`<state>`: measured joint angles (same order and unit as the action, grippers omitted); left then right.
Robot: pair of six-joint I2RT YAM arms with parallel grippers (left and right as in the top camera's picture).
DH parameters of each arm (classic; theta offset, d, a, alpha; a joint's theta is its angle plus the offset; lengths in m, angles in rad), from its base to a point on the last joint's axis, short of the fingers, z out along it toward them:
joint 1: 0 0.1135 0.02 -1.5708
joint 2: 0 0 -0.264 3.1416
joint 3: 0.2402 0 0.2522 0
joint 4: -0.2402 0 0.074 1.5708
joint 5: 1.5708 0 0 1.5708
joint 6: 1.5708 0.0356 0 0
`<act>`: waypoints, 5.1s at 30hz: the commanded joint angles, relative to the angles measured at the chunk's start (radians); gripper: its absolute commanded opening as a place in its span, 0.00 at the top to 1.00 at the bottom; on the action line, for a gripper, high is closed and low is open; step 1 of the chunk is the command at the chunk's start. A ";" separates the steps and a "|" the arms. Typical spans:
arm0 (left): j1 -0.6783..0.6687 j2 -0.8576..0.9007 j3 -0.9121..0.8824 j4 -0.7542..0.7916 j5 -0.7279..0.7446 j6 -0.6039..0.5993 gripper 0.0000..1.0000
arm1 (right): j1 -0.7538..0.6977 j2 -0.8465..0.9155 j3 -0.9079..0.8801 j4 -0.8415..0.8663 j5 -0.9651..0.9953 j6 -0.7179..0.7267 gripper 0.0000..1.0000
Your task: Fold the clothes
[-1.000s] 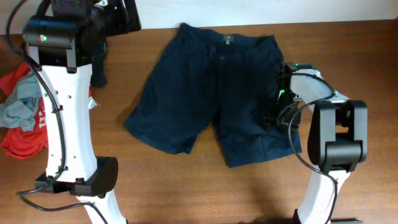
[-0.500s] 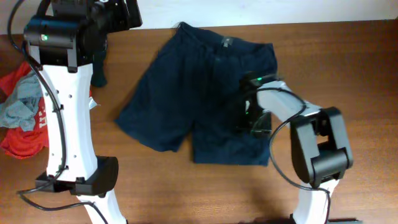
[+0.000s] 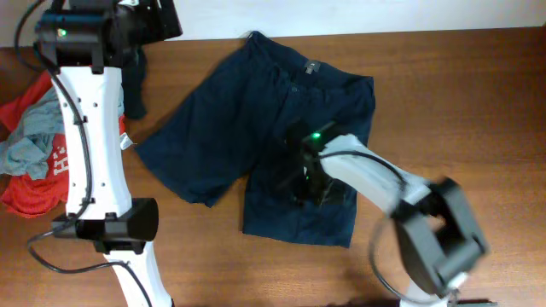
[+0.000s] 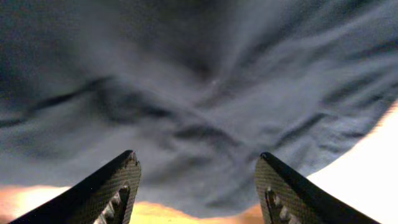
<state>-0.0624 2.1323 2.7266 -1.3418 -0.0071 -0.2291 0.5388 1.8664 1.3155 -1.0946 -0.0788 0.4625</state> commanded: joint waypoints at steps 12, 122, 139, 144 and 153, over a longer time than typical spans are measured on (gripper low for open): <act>-0.033 0.007 0.000 -0.060 0.240 0.037 0.03 | -0.409 -0.202 0.030 0.588 -0.024 -0.100 0.11; -0.262 0.605 -0.081 -0.007 0.167 0.134 0.99 | -0.731 -0.089 0.065 0.044 -0.026 -0.040 0.01; -0.269 0.732 -0.081 0.214 0.112 0.133 0.99 | -0.730 -0.089 0.065 0.036 -0.026 -0.040 0.01; -0.266 0.753 -0.081 0.274 0.112 0.134 0.99 | -0.730 -0.089 0.065 0.035 -0.026 -0.040 0.01; -0.212 0.767 -0.081 0.308 0.112 0.134 0.99 | -0.729 -0.089 0.065 0.032 -0.026 -0.040 0.01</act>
<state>-0.3222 2.8006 2.6678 -1.0271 0.1474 -0.1123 -0.1925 1.7931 1.3743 -1.0588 -0.0959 0.4221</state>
